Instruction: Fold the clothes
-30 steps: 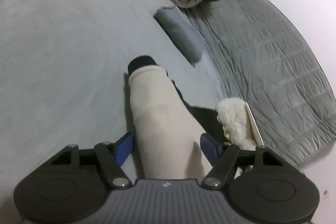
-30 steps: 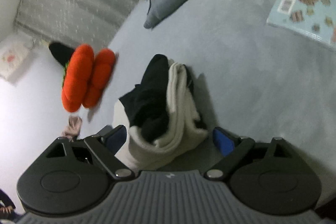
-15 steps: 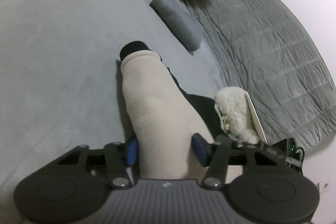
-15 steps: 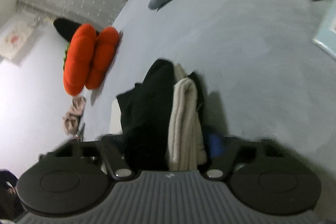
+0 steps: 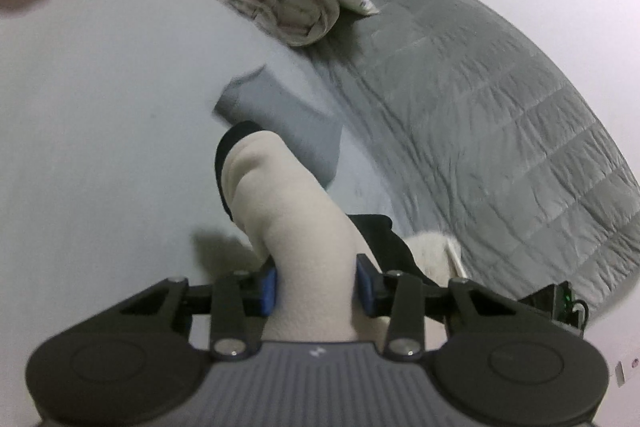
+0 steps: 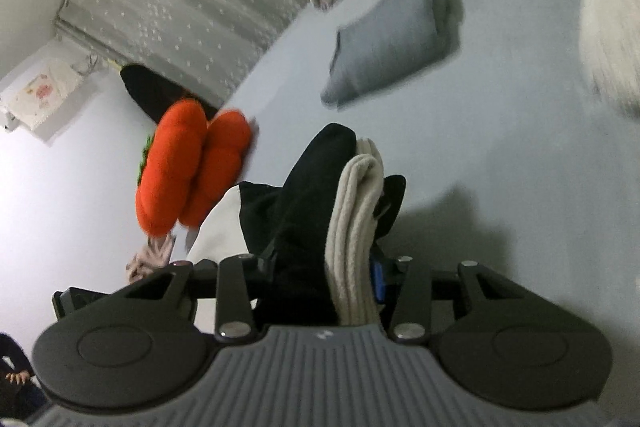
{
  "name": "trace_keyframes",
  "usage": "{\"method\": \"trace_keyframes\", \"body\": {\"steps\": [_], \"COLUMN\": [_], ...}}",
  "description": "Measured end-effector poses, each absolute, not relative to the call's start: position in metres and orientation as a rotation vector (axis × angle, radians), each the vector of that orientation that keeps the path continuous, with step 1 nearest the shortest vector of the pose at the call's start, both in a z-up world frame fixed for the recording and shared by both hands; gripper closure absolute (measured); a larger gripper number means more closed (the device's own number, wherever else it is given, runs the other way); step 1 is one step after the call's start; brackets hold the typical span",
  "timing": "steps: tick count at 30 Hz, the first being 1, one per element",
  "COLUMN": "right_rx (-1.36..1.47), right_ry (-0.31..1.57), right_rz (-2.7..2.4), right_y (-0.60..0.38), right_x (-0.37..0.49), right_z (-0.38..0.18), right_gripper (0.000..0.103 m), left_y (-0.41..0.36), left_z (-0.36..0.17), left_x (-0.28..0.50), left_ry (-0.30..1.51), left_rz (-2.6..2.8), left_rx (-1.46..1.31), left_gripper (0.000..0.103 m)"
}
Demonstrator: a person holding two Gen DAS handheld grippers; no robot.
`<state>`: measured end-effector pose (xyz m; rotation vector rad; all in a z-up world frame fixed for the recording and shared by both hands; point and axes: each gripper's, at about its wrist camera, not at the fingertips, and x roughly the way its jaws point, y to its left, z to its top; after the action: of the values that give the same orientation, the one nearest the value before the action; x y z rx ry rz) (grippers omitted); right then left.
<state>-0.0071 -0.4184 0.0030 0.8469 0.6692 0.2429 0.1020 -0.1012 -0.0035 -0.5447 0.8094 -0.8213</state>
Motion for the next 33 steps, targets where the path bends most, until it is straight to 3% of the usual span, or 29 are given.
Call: {"method": "trace_keyframes", "body": {"steps": [15, 22, 26, 29, 31, 33], "right_rx": [0.809, 0.772, 0.733, 0.687, 0.606, 0.556], "right_ry": [0.328, 0.202, 0.197, 0.217, 0.215, 0.21], "right_rz": [0.049, -0.047, -0.075, -0.085, -0.094, -0.12], "right_y": [-0.451, -0.466, -0.469, -0.464, -0.458, -0.455], "right_x": [0.112, 0.142, 0.151, 0.157, 0.154, 0.149], "right_z": [0.015, -0.016, -0.054, -0.061, -0.053, -0.05], "right_gripper": [0.058, 0.058, 0.057, 0.05, 0.035, 0.022], "left_y": [-0.204, -0.242, -0.251, -0.248, -0.235, -0.235], "left_z": [0.031, 0.008, -0.032, -0.071, -0.087, -0.071], "left_x": [0.275, 0.339, 0.347, 0.339, 0.329, 0.325], "left_ry": [0.697, 0.692, 0.636, 0.548, 0.5, 0.495], "left_rz": [-0.777, -0.831, -0.798, -0.757, -0.751, -0.734], "left_rx": [-0.528, -0.492, -0.474, -0.522, -0.639, -0.587], "left_gripper": [0.064, 0.063, 0.053, 0.038, 0.037, 0.036]}}
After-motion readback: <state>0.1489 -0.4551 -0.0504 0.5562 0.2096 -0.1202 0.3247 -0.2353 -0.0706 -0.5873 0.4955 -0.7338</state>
